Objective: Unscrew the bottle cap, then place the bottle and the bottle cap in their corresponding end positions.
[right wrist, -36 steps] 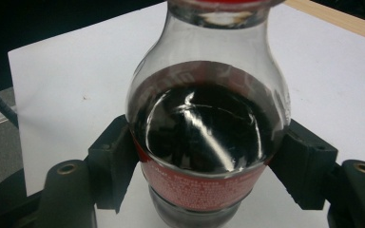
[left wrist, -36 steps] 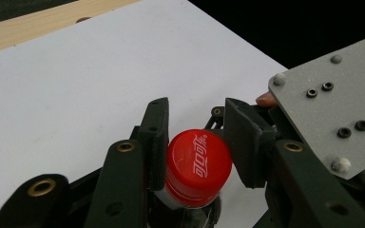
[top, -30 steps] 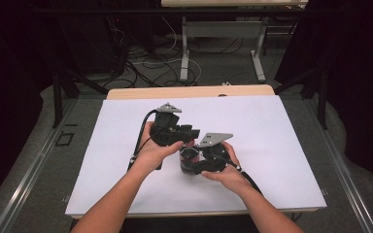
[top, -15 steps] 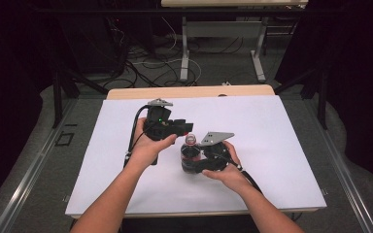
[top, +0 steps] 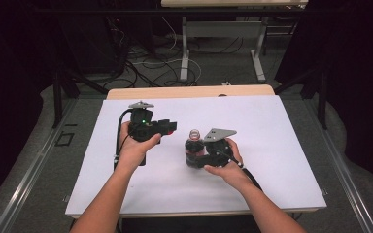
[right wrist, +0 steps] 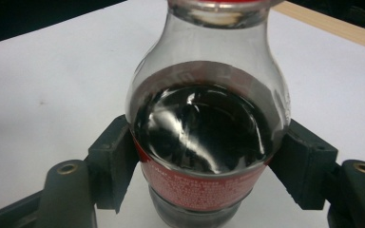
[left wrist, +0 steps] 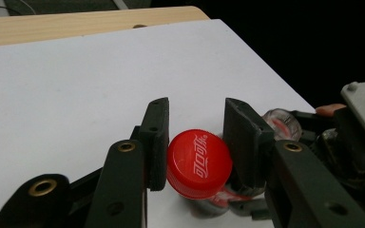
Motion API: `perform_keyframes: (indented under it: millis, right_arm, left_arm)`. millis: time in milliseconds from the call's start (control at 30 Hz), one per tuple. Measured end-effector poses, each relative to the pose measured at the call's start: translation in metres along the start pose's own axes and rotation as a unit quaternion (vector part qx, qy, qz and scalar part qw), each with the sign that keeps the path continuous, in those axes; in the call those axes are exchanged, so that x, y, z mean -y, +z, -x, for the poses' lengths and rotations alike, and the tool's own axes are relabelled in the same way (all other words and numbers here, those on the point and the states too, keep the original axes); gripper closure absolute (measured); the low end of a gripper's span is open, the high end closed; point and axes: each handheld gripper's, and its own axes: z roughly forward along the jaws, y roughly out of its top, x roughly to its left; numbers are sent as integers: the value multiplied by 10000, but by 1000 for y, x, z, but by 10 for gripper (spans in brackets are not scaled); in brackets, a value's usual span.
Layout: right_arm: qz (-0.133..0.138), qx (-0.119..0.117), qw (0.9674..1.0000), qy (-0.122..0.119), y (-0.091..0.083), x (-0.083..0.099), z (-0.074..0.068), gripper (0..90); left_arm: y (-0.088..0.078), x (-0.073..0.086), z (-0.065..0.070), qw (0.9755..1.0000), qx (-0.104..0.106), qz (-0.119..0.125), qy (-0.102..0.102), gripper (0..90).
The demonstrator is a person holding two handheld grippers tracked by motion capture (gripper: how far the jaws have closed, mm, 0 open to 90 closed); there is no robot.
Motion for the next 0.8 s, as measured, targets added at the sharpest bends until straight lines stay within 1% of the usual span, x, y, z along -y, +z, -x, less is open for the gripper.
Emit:
perform_keyframes:
  millis: [67,133,167,200,233,300,367,400,433,500,600,667,700,733,800]
  right_arm:
    - [-82,72,9999,132,0,-2,4,297]
    - [32,156,9997,172,3,-2,8,297]
    - [-2,187,9996,198,3,-4,10,297]
    - [25,222,9995,203,4,-4,12,297]
    - [-2,278,9994,218,4,-6,14,297]
    - [5,305,9991,294,6,-8,18,297]
    - [30,396,9985,382,7,-10,22,297]
    - [20,422,9983,394,8,-11,24,296]
    - [53,465,9982,376,8,-12,26,296]
    - [32,537,9977,419,9,-16,30,297]
    - [51,647,9968,472,11,-21,36,297]
    - [87,725,9961,491,13,-24,41,297]
    - [75,786,9957,485,15,-25,43,296]
    - [63,830,9951,529,16,-27,45,296]
    - [106,872,9943,598,21,-29,49,296]
  left_arm:
    - [-3,5,-8,10000,-34,25,-80,626]
    - [-6,10,-16,9999,-58,21,-148,626]
    - [-7,12,-19,9998,-71,43,-189,626]
    - [-8,15,-23,9996,-96,87,-235,626]
    - [-9,17,-26,9996,-117,77,-238,626]
    - [-12,21,-32,9994,-198,103,-279,626]
    - [-14,25,-37,9991,-297,103,-300,626]
    - [-15,28,-39,9988,-337,128,-344,626]
    - [-15,31,-42,9987,-345,152,-355,626]
    - [-16,35,-46,9981,-362,178,-469,626]
    - [-15,40,-52,9976,-442,140,-507,626]
    - [-17,42,-55,9973,-456,160,-557,626]
    - [-17,43,-56,9970,-459,220,-581,626]
    - [-18,44,-57,9969,-458,179,-622,626]
    - [-19,46,-59,9966,-461,208,-646,626]
